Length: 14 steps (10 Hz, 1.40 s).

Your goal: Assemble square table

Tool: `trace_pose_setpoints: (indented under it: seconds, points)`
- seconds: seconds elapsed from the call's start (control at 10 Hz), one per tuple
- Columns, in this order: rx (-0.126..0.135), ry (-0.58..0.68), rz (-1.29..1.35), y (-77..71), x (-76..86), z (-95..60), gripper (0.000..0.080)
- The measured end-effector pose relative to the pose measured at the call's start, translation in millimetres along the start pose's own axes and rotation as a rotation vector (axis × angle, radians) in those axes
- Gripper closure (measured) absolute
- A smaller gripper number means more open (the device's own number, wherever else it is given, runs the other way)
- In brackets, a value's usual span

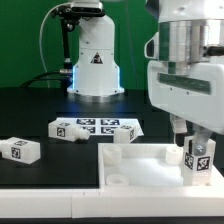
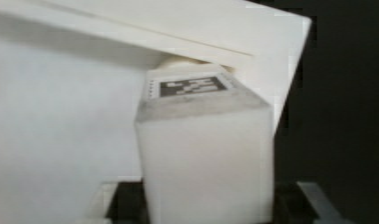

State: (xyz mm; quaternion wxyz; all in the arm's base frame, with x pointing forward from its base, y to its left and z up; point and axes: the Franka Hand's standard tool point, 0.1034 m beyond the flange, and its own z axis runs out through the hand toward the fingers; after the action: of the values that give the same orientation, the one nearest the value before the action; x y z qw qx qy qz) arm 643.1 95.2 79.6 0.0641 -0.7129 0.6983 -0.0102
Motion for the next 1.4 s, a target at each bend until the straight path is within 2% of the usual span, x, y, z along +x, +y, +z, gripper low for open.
trace_pose_setpoints:
  seconds: [0.4,0.6,0.7,1.0,1.1,1.2,1.3,1.4]
  points:
    - [-0.017,-0.006,0.255,3.8,-1.0,0.5,0.0511]
    - [-0.011,-0.022,0.527,6.8,-2.8,0.7,0.0511]
    - [0.001,-0.025,0.548,7.5,-3.2,0.5,0.0510]
    - [0.001,-0.024,0.515,8.4,-2.7,1.4,0.0500]
    - [0.003,-0.026,0.499,7.9,-3.5,-0.3,0.0324]
    - [0.009,-0.041,0.445,6.8,-7.9,-12.4,0.0191]
    - [0.013,-0.058,0.410,6.7,-10.7,-27.8,0.0191]
    - [0.017,-0.063,0.406,5.0,-10.1,-33.3,0.0162]
